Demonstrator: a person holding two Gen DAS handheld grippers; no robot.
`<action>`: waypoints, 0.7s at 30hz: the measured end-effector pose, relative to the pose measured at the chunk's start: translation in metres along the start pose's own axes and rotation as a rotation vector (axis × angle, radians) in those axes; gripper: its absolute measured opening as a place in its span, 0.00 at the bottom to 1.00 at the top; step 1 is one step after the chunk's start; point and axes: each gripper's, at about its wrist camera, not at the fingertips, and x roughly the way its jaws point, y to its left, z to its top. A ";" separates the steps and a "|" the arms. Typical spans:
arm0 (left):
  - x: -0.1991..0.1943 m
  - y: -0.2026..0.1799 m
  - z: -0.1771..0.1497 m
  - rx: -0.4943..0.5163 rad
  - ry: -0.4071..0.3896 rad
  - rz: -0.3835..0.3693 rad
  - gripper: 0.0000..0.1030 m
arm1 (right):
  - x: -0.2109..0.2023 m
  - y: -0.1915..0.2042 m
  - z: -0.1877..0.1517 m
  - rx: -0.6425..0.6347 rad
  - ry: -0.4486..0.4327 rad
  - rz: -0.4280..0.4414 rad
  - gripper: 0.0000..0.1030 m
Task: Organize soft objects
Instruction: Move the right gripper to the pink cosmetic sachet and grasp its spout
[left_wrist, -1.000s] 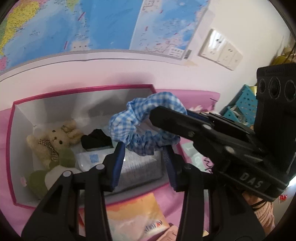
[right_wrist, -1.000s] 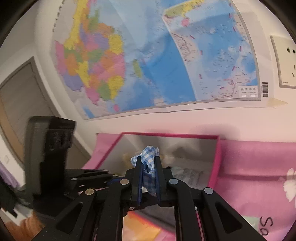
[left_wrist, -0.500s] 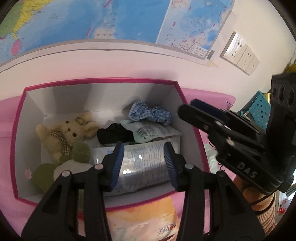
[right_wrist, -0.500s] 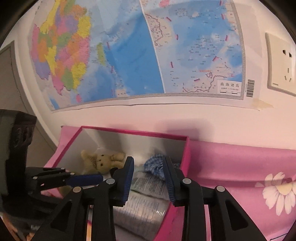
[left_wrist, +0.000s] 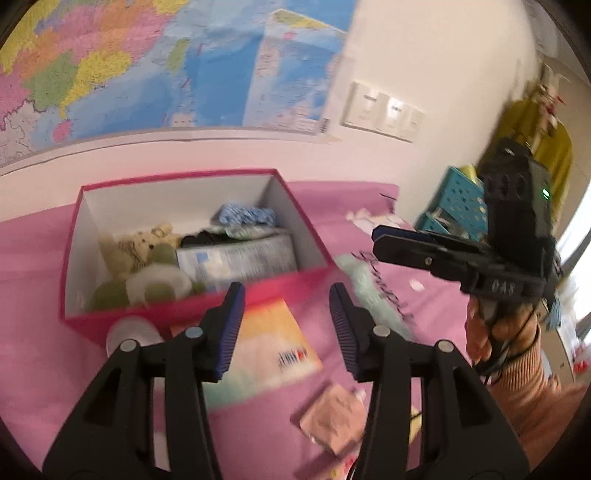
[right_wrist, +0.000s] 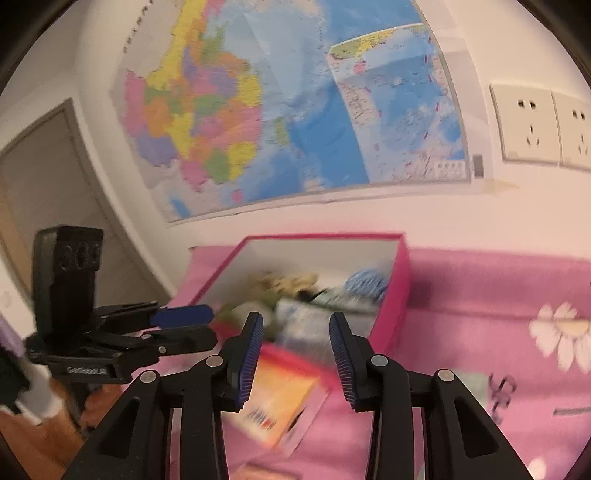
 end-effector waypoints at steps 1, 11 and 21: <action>-0.004 -0.002 -0.007 0.011 0.003 -0.003 0.48 | -0.004 0.001 -0.004 0.004 0.007 0.009 0.37; 0.006 -0.014 -0.086 -0.013 0.136 -0.076 0.48 | -0.016 0.005 -0.086 0.055 0.212 0.046 0.38; 0.040 -0.026 -0.133 -0.056 0.285 -0.153 0.48 | 0.007 -0.008 -0.153 0.173 0.364 0.006 0.38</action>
